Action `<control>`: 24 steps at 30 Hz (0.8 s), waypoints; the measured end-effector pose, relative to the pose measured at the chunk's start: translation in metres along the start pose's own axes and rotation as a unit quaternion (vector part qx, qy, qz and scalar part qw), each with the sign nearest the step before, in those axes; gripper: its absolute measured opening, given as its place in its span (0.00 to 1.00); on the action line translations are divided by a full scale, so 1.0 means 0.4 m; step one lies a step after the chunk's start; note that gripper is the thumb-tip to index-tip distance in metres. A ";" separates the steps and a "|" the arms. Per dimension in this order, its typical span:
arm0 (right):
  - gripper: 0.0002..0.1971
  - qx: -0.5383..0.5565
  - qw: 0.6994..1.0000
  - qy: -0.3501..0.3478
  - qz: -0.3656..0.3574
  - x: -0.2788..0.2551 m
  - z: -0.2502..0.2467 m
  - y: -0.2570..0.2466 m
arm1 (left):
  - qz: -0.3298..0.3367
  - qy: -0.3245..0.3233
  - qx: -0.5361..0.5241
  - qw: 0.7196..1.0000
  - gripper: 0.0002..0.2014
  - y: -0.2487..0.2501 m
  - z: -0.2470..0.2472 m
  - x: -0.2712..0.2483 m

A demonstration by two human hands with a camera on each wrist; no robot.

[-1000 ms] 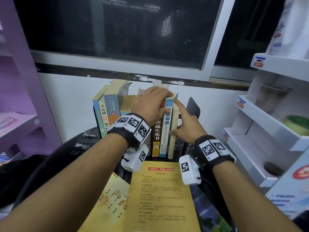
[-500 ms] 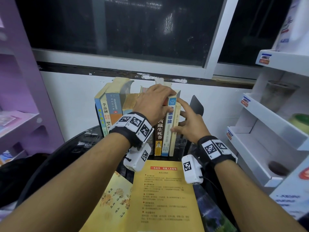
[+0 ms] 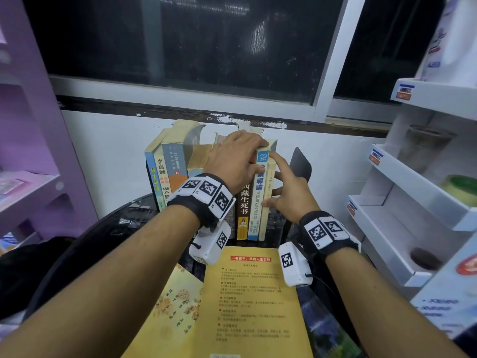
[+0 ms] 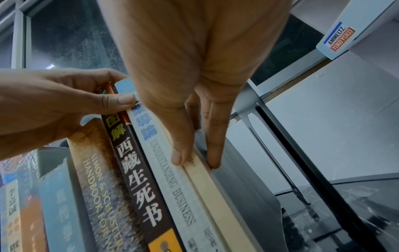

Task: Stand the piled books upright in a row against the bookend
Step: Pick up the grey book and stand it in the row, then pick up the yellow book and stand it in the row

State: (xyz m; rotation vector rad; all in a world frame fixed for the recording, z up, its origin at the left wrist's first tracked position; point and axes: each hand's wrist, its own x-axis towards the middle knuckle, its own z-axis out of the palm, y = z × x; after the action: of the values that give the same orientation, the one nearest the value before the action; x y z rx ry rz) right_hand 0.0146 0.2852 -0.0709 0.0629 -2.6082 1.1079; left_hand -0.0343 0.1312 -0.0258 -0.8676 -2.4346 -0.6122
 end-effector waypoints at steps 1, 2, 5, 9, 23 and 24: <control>0.52 0.000 1.000 0.001 0.001 0.001 0.000 -0.001 | 0.000 0.000 -0.001 1.000 0.22 0.000 0.001 0.000; 0.52 0.000 1.000 0.001 0.001 0.001 -0.001 -0.003 | -0.001 0.001 -0.002 1.000 0.22 0.000 0.001 0.000; 0.51 -0.002 1.000 -0.002 0.001 0.001 0.000 -0.007 | -0.001 0.003 -0.004 1.000 0.22 -0.002 0.003 0.000; 0.52 -0.009 1.000 -0.007 0.006 0.000 -0.003 -0.011 | 0.000 -0.001 -0.002 1.000 0.22 -0.004 0.005 0.002; 0.51 -0.054 0.998 -0.033 0.029 -0.045 -0.040 -0.030 | 0.031 -0.012 -0.052 0.998 0.29 0.000 -0.034 -0.042; 0.50 -0.057 0.997 -0.032 0.031 -0.052 -0.043 -0.035 | 0.033 -0.007 -0.055 0.998 0.29 0.000 -0.039 -0.051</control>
State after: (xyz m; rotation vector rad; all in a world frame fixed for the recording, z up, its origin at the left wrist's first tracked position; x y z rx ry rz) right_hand 0.0411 0.2861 -0.0560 -0.0067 -2.7422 0.9910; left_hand -0.0158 0.1133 -0.0253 -0.9960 -2.3922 -0.7229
